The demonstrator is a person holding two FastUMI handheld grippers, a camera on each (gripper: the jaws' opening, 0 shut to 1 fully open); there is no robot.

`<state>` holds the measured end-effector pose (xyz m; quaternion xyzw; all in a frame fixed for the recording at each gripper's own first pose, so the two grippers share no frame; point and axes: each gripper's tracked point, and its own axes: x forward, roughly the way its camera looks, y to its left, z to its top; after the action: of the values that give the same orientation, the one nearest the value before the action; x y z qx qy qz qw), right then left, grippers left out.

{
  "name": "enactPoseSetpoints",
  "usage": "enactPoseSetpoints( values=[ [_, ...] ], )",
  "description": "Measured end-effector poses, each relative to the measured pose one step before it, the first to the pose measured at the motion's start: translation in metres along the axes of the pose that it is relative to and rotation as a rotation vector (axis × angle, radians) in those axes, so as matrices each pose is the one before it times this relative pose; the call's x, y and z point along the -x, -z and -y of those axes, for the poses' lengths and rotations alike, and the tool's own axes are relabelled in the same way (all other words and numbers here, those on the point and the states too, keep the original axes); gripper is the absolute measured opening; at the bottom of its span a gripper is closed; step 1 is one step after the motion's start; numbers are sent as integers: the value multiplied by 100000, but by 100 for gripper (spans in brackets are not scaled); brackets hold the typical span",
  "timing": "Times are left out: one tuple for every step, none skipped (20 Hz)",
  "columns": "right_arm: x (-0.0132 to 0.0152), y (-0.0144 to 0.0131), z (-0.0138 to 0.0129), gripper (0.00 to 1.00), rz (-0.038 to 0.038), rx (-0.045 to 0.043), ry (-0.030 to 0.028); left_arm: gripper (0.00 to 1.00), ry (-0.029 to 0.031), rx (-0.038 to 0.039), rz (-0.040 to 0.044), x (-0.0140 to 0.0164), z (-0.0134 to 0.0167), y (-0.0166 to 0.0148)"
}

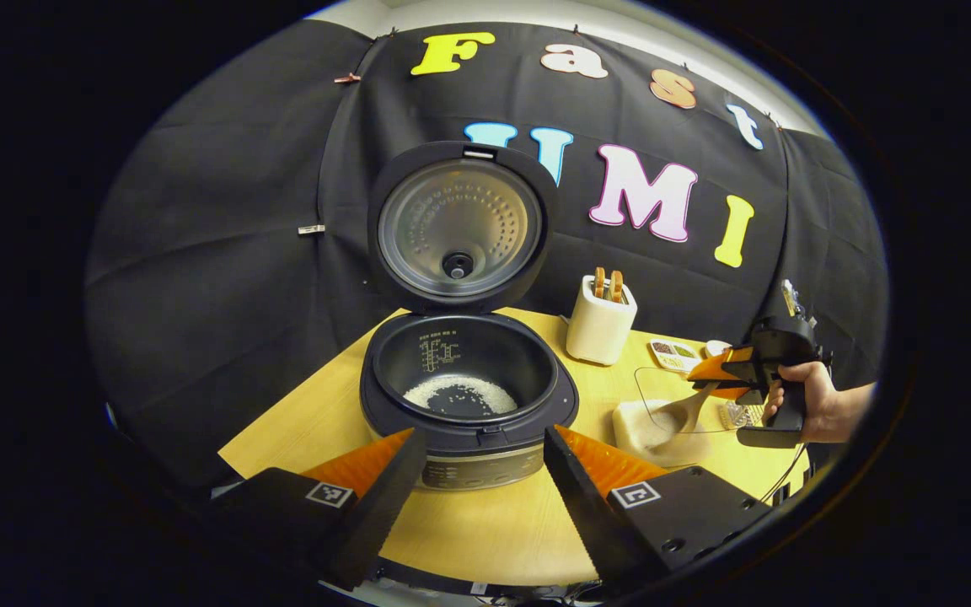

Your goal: Close the left gripper, press the button to open the rice cooker; take a wooden spoon from the chopstick holder with the right hand, scoop a spoonful of rice and pour it into the rice cooker, then put the wooden spoon back into the chopstick holder.

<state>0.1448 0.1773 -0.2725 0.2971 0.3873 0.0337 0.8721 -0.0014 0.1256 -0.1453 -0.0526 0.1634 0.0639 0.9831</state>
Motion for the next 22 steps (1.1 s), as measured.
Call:
enactPoseSetpoints(
  values=[
    [275, -555, 393, 15, 1182, -892, 558, 95, -87, 88, 207, 90, 58, 56],
    [112, -408, 245, 15, 753, -473, 265, 95, -85, 4, 42, 83, 31, -74],
    [353, -496, 334, 15, 1027, -575, 305, 96, -116, -79, 59, 93, 17, 113],
    [128, -365, 229, 15, 552, -432, 268, 96, -8, 51, -314, 93, -10, 12],
    [280, -313, 206, 15, 450, -190, 341, 96, -86, 270, -36, 51, 65, 130],
    [204, -335, 208, 15, 774, 453, 284, 95, -214, 380, 250, 126, 5, -97],
    [283, -288, 263, 15, 742, 1152, 457, 95, -204, 344, 146, 143, -41, 43],
    [231, -137, 187, 15, 410, 1144, 473, 95, -242, 180, 200, 194, -53, -14],
    [274, -90, 179, 15, 403, 1461, 216, 95, -283, 66, 234, 205, 8, 141],
    [164, -36, 65, 15, 177, 933, -76, 95, -326, -28, 265, 201, -73, -58],
    [291, -36, -43, 15, -52, 209, -292, 95, -357, 10, 366, 154, -83, 55],
    [224, -95, -72, 15, -129, -671, -590, 95, -371, 106, 314, 253, -75, -57],
    [270, -147, -62, 15, -222, -1817, -439, 95, -437, 169, 373, 171, -100, 29],
    [86, -191, -123, 15, -85, -2611, -498, 95, -390, 164, 320, 202, -111, 1],
    [111, -266, -173, 15, 187, -2785, -684, 95, -301, 165, 225, 228, -116, 85],
    [174, -307, -220, 15, 494, -2170, -604, 95, -347, 175, 61, 192, -101, 52],
    [233, -237, -164, 15, 452, -1524, -541, 95, -269, 216, -96, 268, -174, 149],
    [242, -200, -228, 15, 384, -1345, -605, 95, -136, 241, 21, 215, -96, 20],
    [127, -70, -313, 15, 63, -1641, -711, 96, -27, 94, 226, 269, 21, 42],
    [202, -49, -330, 15, -236, -2159, -781, 95, -60, -183, 298, 181, -32, -16],
    [195, -78, -440, 15, -120, -2571, -1026, 95, -49, -346, 344, 187, -23, 16],
    [197, -77, -499, 15, -350, -2835, -1185, 95, 37, -320, 359, 202, -33, -98]
  ],
)
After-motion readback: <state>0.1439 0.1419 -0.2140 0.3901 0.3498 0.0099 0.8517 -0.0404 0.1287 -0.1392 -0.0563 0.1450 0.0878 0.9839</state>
